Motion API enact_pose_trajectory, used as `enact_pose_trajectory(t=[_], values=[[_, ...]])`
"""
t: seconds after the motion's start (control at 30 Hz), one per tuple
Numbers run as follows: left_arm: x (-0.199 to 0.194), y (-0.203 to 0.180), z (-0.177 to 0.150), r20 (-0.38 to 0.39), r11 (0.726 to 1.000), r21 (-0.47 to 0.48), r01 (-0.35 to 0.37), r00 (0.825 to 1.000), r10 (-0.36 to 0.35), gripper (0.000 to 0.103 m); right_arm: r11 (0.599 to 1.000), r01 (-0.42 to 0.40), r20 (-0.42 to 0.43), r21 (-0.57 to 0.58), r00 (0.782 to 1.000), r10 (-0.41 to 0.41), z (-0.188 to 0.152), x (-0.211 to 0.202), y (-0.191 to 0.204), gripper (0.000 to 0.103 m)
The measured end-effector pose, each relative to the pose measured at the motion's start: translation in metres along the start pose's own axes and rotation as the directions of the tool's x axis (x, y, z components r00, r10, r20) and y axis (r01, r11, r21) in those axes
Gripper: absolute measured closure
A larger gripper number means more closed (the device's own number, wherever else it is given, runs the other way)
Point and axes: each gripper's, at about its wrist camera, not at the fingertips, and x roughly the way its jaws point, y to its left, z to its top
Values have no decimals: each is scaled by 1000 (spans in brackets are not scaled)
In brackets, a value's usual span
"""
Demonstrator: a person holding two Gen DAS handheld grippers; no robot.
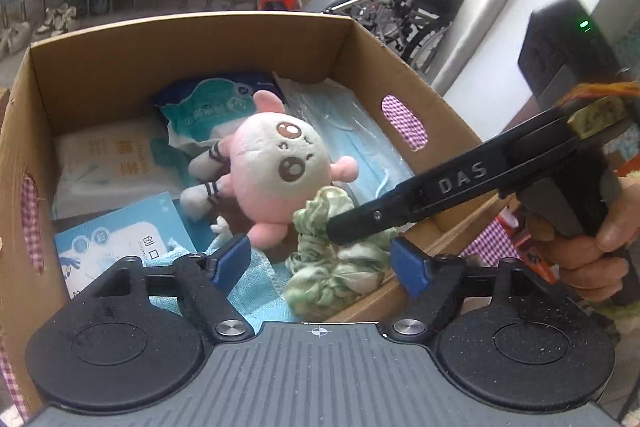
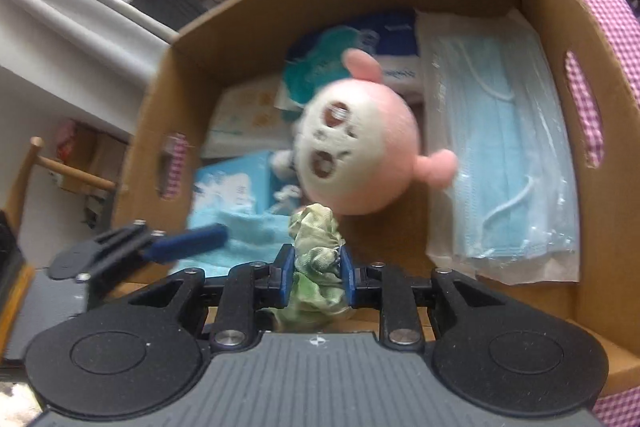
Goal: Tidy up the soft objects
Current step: 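Carry the green scrunchie into the box and release it beside the bunny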
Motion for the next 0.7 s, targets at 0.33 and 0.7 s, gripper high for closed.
enact_pose_trajectory(t=[0.33,0.7], values=[[-35,38,-2,90,989,-132,60,995,-48,21,994,112,-48,-6,993,-112,17,4,-13,75],[-63,58,-1,193,985,-166,53,981,-21,17,963,196,-242,-186,941,-238,34,64,16,75]])
